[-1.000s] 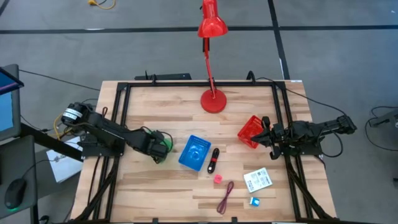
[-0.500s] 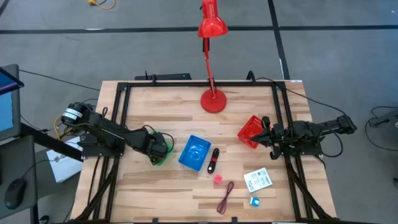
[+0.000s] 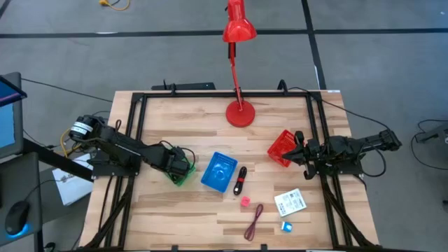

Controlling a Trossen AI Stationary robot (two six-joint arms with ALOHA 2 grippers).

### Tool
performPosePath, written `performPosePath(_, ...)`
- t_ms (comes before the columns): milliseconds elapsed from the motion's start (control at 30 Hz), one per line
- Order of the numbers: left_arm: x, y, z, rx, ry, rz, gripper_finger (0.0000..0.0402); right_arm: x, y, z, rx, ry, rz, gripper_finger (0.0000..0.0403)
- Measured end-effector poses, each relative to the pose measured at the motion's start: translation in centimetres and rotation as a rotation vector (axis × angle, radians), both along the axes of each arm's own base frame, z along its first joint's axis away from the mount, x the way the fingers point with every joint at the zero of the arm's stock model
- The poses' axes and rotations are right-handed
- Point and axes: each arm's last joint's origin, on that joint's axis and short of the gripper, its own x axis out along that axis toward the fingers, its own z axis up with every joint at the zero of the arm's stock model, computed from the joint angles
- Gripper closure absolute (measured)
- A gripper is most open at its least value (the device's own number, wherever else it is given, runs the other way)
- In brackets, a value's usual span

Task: Pick and place items into bin
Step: Put the white charger adapter into the green basket, then put the pink charger adapter into the green basket

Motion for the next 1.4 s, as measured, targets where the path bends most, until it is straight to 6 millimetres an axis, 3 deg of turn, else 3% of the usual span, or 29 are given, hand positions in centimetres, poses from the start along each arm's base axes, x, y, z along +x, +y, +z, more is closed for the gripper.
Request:
performPosePath(133,0.0,-0.1,0.0,-0.022,0.008,-0.003,0.0197,0.0,0.0,0.0,0.006,0.001,0.001,0.0403)
performPosePath(400,0.0,-0.1,0.0,-0.017,0.004,0.015,0.0136,0.0,0.0,0.0,0.187,0.029,0.02,0.0403)
performPosePath(633,0.3,-0.2,0.6,-0.044,0.012,-0.015,0.0138,0.0,0.1,0.0,0.187,0.03,0.02,0.0403)
performPosePath(933,2.8,-0.8,5.5,-0.037,-0.027,-0.069,0.0172,-0.1,-0.1,1.0,0.147,-0.086,-0.036,0.0403)
performPosePath(1100,5.2,-1.3,9.3,-0.021,-0.197,-0.14,0.0187,0.0,-0.1,0.7,0.257,-0.042,-0.03,0.0403)
performPosePath(1300,8.4,-2.9,12.3,0.014,-0.493,-0.497,0.0195,0.1,-0.2,0.3,0.32,0.003,-0.044,0.0403)
performPosePath(1400,9.7,-3.5,13.0,0.064,-0.617,-0.628,0.0195,0.2,-0.1,0.2,0.218,0.01,-0.024,0.0401)
